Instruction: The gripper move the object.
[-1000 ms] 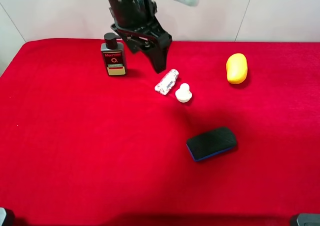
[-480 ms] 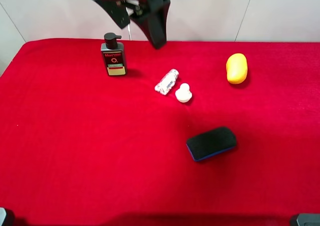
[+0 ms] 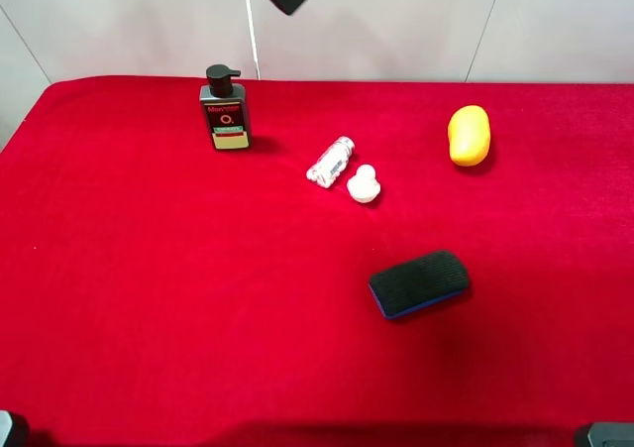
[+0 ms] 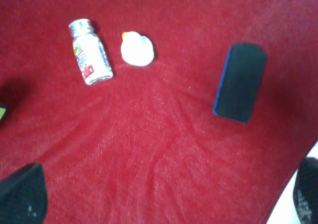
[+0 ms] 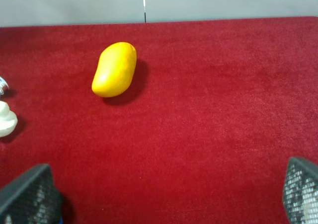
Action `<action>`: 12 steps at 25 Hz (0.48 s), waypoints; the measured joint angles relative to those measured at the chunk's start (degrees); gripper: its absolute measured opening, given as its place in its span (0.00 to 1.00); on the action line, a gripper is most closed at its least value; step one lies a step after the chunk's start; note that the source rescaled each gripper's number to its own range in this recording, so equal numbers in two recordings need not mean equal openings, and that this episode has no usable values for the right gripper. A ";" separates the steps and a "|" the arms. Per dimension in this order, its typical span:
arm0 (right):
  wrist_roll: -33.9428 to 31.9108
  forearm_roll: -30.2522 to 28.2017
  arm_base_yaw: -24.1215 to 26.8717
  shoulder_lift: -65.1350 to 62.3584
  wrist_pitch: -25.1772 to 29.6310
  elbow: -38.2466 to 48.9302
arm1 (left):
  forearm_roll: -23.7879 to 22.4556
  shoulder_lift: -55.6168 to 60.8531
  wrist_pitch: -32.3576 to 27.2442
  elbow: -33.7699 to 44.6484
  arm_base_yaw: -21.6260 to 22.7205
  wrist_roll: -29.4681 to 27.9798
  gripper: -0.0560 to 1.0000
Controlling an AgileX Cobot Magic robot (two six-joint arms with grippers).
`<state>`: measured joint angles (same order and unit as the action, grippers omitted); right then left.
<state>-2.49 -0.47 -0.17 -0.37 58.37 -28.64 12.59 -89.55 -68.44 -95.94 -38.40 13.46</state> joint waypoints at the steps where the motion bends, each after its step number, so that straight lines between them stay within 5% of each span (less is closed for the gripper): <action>1: 0.00 0.00 0.00 0.00 0.00 0.00 | 0.00 1.12 0.00 0.84 0.00 -0.09 1.00; 12: 0.00 0.47 0.00 0.00 0.00 0.00 | 0.00 18.24 0.00 18.71 0.00 -2.91 1.00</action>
<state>-2.49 0.00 -0.17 -0.37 58.37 -28.64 12.59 -71.31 -68.44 -77.23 -38.40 10.55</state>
